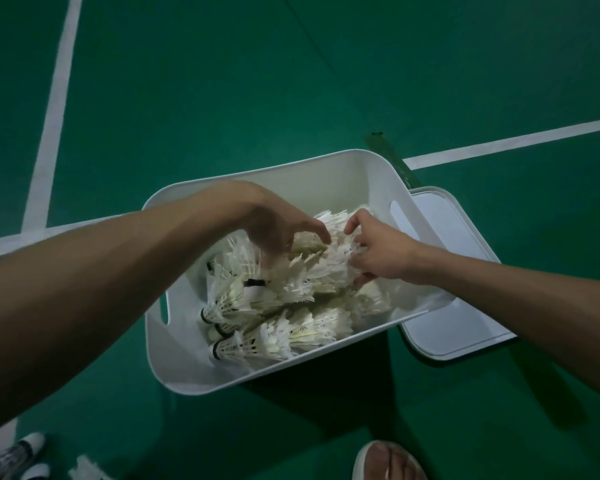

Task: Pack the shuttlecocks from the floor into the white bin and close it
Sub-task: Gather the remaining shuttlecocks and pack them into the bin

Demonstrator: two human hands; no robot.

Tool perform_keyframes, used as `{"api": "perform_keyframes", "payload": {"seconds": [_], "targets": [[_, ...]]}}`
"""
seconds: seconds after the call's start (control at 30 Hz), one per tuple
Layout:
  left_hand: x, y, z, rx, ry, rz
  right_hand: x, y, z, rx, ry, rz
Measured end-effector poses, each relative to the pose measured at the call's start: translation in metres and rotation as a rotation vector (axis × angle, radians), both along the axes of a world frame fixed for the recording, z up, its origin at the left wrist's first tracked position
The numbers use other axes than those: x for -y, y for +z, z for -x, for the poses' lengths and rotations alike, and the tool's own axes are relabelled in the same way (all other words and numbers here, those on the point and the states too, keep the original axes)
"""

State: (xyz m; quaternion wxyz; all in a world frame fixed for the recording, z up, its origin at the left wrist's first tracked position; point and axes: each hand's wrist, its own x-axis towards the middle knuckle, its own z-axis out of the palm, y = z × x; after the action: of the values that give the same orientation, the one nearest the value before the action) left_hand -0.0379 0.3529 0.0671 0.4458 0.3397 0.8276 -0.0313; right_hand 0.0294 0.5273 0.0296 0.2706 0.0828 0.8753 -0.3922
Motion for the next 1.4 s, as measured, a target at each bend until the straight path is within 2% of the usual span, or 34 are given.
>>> {"api": "perform_keyframes", "payload": {"seconds": [0.13,0.27,0.4,0.43,0.5,0.57,0.73,0.87,1.03,1.13,1.23,1.4], "targets": [[0.018,0.014,0.011,-0.068,0.063,-0.109,-0.007,0.01,0.001,-0.039,0.059,-0.131],[0.026,0.023,0.01,-0.078,0.186,-0.33,-0.011,0.018,0.003,-0.065,0.066,-0.2],[0.021,0.025,0.002,-0.085,0.247,-0.556,-0.012,0.03,0.001,-0.257,0.143,-0.376],[0.019,0.024,0.0,-0.088,0.252,-0.602,-0.012,0.033,0.001,-0.285,0.114,-0.29],[0.013,0.023,-0.006,-0.097,0.247,-0.681,-0.012,0.041,-0.003,-0.252,0.023,0.04],[0.005,0.021,-0.012,-0.101,0.236,-0.752,-0.012,0.045,-0.008,-0.227,0.011,0.223],[-0.017,0.013,-0.023,-0.182,0.201,-0.882,-0.012,0.034,-0.011,-0.327,-0.026,0.322],[-0.019,0.006,-0.021,-0.27,0.21,-0.948,-0.018,0.029,-0.007,-0.309,-0.058,0.252],[-0.01,-0.007,-0.02,-0.471,0.231,-0.898,-0.024,0.024,-0.004,-0.344,-0.053,-0.055],[-0.002,-0.019,-0.024,-0.384,0.089,-0.728,-0.026,0.023,-0.007,-0.373,0.014,-0.177],[0.0,-0.035,-0.029,-0.265,-0.108,-0.533,-0.024,0.024,-0.006,-0.38,-0.026,-0.169],[-0.006,-0.048,-0.032,-0.312,-0.327,-0.378,-0.025,0.022,-0.003,-0.416,-0.077,-0.131]]}}
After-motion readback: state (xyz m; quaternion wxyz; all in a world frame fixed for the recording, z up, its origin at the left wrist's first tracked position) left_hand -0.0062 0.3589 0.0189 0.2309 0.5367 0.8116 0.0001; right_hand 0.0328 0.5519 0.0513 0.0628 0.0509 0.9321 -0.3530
